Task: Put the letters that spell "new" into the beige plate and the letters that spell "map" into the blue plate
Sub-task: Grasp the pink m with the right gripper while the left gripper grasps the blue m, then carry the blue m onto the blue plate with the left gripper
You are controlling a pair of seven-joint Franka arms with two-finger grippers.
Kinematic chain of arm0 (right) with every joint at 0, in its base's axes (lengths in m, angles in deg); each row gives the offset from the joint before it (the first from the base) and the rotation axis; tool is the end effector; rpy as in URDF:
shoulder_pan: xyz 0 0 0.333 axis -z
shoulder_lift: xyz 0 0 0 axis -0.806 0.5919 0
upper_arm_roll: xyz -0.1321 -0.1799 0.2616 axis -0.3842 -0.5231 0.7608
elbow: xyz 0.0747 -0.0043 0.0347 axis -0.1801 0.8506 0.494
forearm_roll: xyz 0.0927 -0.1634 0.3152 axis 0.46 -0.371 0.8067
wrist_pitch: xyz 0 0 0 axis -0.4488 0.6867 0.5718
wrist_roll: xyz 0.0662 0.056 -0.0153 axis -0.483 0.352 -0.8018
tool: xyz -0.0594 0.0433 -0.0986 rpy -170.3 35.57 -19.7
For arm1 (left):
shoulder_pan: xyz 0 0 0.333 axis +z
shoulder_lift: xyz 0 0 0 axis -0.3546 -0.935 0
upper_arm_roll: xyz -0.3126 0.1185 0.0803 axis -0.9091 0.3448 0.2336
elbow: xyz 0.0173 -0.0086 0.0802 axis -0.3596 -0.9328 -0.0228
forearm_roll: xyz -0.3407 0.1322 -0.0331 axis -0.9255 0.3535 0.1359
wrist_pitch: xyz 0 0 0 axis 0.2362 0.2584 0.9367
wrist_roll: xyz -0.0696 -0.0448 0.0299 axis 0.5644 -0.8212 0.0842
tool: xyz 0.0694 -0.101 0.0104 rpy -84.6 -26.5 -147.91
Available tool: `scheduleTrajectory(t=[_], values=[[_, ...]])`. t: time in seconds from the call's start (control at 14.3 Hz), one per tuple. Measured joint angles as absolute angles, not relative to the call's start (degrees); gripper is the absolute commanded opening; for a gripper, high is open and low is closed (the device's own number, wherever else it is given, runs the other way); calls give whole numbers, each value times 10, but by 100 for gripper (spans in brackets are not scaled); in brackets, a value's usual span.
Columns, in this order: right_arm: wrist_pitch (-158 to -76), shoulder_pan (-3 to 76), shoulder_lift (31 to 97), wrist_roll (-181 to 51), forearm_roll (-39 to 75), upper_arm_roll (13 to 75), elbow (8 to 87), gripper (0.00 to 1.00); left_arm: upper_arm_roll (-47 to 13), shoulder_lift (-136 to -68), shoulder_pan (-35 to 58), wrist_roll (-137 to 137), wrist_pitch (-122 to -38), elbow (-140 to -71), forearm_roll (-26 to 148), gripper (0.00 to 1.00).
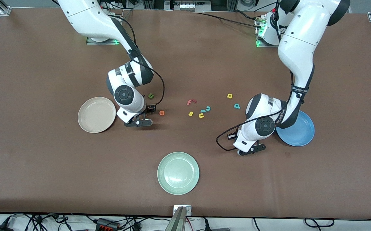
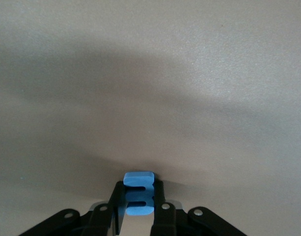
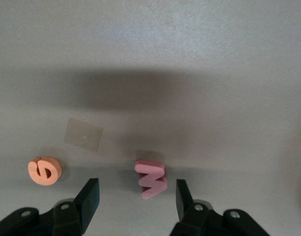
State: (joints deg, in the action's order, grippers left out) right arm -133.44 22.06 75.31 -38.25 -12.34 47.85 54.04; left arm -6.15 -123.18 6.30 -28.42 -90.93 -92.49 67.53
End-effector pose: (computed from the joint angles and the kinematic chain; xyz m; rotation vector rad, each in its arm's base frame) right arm 0.5419 0.3179 0.2146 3.1237 0.1104 -0.2374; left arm 0.6532 -0.2485 0.1952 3.0370 0.4427 -0.2211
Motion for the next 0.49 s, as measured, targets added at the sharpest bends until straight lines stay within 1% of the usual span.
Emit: scheduleTrajectory(t=[0.14,0.28,0.49], values=[[-1335,218,756,-381,-125,476,541,71,-60,-1230,63,-282,-899,-921,676,15],[-1335,216,759,-381,-133,474,541,71,-58,-1219,65,-269,-855,-907,695,15],[-1335,215,762,-380,-136,472,542,67,-52,-1180,75,-230,-785,-897,750,15]])
